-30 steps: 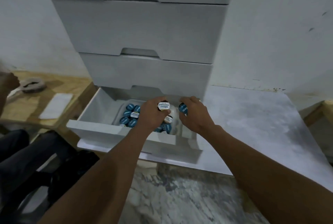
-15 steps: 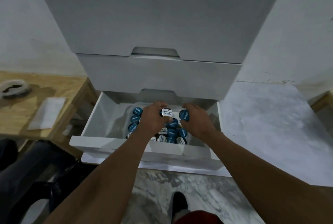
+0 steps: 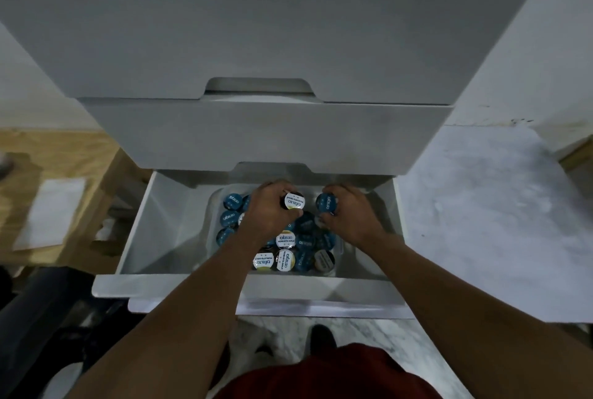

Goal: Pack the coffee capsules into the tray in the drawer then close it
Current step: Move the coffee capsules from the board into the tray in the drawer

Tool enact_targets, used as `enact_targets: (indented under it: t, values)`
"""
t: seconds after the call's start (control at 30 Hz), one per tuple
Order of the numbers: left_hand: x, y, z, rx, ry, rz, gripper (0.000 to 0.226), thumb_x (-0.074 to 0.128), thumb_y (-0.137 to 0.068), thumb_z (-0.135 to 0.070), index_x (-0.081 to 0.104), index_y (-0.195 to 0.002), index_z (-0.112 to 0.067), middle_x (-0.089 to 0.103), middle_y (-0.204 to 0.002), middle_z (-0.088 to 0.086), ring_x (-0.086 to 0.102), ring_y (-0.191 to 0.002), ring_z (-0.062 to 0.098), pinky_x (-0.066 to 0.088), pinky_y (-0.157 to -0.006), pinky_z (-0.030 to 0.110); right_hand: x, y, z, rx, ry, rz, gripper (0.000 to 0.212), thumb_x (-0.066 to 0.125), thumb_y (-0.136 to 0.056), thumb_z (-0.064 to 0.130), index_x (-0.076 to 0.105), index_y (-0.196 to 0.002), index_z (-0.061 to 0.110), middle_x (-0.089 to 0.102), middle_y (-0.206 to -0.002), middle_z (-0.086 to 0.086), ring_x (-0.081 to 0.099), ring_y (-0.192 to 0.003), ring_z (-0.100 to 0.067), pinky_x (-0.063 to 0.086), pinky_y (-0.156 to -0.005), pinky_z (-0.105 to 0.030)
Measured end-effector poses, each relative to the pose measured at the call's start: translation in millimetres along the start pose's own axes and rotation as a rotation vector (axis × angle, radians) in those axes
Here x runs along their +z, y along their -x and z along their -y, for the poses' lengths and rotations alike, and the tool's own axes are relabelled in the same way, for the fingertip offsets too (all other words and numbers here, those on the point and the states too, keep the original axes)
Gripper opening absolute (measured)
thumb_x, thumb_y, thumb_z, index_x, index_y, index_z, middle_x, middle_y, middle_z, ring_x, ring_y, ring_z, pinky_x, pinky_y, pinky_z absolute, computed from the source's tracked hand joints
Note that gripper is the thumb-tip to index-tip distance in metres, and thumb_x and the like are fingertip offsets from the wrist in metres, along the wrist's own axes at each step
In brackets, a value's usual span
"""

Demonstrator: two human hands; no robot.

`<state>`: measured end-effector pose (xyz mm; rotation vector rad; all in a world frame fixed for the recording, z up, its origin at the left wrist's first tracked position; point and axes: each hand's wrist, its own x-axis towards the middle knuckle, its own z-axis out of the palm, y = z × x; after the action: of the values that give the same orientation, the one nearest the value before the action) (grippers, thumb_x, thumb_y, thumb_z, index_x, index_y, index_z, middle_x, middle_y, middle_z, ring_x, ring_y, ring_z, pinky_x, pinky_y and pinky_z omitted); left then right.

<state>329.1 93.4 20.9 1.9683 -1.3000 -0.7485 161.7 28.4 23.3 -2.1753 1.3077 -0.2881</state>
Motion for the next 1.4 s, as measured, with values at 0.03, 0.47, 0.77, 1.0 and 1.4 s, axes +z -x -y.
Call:
enact_targets:
  t: [0.03, 0.47, 0.77, 1.0, 1.4]
  values:
    - [-1, -2, 0, 0.012, -0.016, 0.009, 0.036, 0.083, -0.065, -0.014, 0.068, -0.097, -0.021, 0.069, -0.094, 0.0, 0.066, -0.083, 0.015, 0.057, -0.081, 0.038, 1, 0, 0, 0.017, 0.002, -0.012, 0.054, 0.073, -0.078, 0.017, 0.053, -0.127, 0.011, 0.055, -0.127, -0.009, 0.05, -0.116, -0.024, 0.041, -0.097, -0.033]
    - [6, -17, 3, 0.157, -0.129, 0.092, 0.041, 0.079, -0.071, -0.008, 0.067, -0.109, -0.015, 0.067, -0.103, 0.005, 0.065, -0.082, 0.016, 0.058, -0.078, 0.032, 6, -5, -1, 0.049, 0.052, -0.081, 0.051, 0.072, -0.082, 0.021, 0.052, -0.128, 0.012, 0.053, -0.129, -0.006, 0.051, -0.117, -0.022, 0.04, -0.099, -0.031]
    - [8, -22, 2, 0.224, -0.278, 0.079, 0.044, 0.077, -0.073, -0.017, 0.065, -0.115, -0.015, 0.064, -0.107, 0.006, 0.062, -0.092, 0.02, 0.051, -0.082, 0.029, 8, -10, -4, 0.036, 0.079, -0.096, 0.046, 0.07, -0.082, 0.018, 0.055, -0.125, 0.011, 0.055, -0.124, -0.007, 0.052, -0.113, -0.022, 0.042, -0.098, -0.031]
    - [16, -26, 0, 0.197, -0.341, 0.077, 0.046, 0.074, -0.075, -0.025, 0.062, -0.119, -0.017, 0.061, -0.112, 0.009, 0.055, -0.107, 0.024, 0.049, -0.089, 0.035, 11, -14, -11, 0.031, 0.082, -0.104, 0.043, 0.071, -0.08, 0.016, 0.058, -0.121, 0.012, 0.056, -0.121, -0.008, 0.053, -0.112, -0.022, 0.042, -0.096, -0.031]
    - [23, -30, -2, 0.141, -0.408, 0.109, 0.039, 0.069, -0.079, -0.024, 0.062, -0.117, -0.019, 0.061, -0.11, 0.009, 0.055, -0.106, 0.026, 0.05, -0.084, 0.037, 16, -22, -15, -0.007, 0.117, -0.113, 0.03, 0.068, -0.082, 0.016, 0.065, -0.111, 0.011, 0.061, -0.111, -0.011, 0.055, -0.105, -0.026, 0.048, -0.092, -0.036]
